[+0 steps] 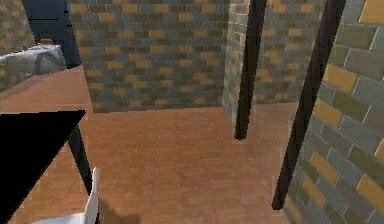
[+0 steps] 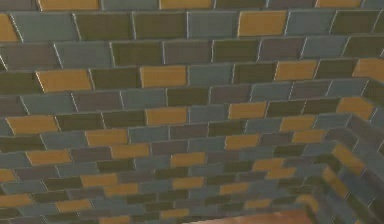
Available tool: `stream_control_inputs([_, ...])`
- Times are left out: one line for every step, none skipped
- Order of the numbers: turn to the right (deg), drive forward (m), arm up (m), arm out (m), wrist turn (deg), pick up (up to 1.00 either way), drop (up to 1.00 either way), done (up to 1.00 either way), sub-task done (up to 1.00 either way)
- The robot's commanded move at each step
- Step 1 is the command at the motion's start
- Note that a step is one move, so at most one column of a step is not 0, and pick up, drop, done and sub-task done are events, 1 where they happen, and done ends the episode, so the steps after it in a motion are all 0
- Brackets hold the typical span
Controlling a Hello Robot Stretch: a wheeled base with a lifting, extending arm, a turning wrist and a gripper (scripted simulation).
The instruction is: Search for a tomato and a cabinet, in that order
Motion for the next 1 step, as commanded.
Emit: stream_control_inputs([0.0,1.0,0.0,0.0,0.0,0.0,0.0,0.0,0.0])
